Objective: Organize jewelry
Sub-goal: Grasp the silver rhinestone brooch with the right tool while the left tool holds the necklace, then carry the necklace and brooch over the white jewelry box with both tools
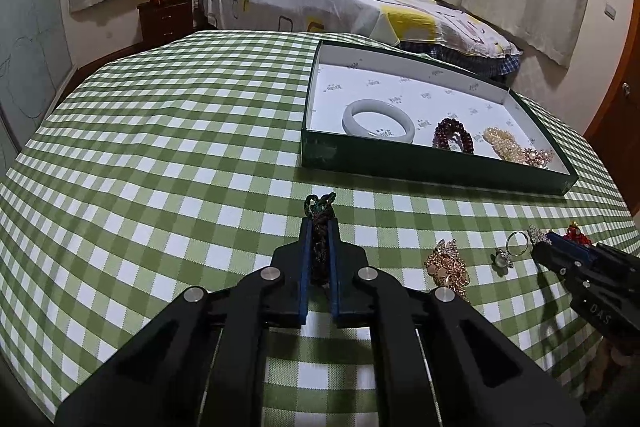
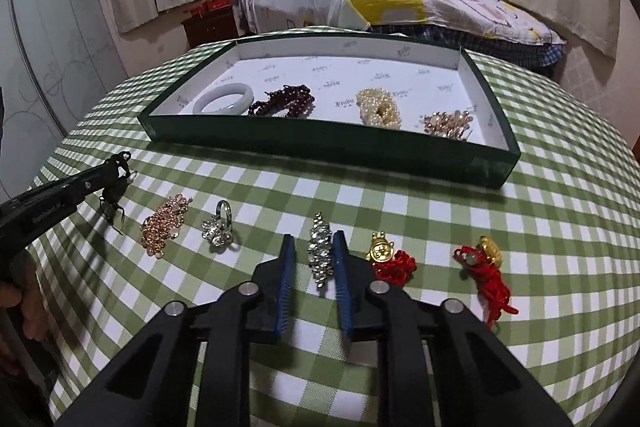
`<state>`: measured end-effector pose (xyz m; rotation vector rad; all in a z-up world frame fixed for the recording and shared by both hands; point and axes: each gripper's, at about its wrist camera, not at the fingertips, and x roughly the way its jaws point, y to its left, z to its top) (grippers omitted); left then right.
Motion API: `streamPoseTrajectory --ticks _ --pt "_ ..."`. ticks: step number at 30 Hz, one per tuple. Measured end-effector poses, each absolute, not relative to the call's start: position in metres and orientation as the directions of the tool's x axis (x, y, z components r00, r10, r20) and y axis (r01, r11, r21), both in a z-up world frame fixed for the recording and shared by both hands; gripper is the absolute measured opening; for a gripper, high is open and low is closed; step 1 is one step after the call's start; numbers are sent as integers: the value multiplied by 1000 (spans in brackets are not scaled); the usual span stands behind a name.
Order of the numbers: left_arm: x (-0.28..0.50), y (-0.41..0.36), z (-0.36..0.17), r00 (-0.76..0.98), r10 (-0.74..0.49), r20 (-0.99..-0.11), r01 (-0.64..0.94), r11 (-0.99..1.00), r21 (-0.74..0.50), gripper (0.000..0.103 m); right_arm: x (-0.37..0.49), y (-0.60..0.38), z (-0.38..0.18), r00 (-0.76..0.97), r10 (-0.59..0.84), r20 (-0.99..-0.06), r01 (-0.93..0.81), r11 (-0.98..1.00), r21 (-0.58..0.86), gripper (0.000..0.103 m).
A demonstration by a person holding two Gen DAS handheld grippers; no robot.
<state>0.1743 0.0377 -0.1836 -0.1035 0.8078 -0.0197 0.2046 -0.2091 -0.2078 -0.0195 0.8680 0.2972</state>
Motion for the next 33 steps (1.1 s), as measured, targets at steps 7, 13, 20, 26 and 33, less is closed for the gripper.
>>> streamPoseTrajectory --ticks 7,13,20,26,33 --pt "173 36 -180 697 -59 -714 -18 995 -99 8 201 -212 -206 618 251 -745 -267 958 101 13" --pt "170 35 -173 710 -63 -702 -11 995 -101 8 197 -214 -199 641 258 -723 -267 958 106 13" --pt "166 33 -164 727 -68 -683 -2 995 -100 8 193 -217 -189 663 263 -701 -261 959 112 13" --pt "164 29 -154 744 -79 -664 11 994 -106 8 191 -221 -178 689 262 -676 -252 961 115 13" --pt "168 20 -132 775 -110 -623 42 992 -122 8 194 -229 -158 725 263 -636 -240 963 124 13"
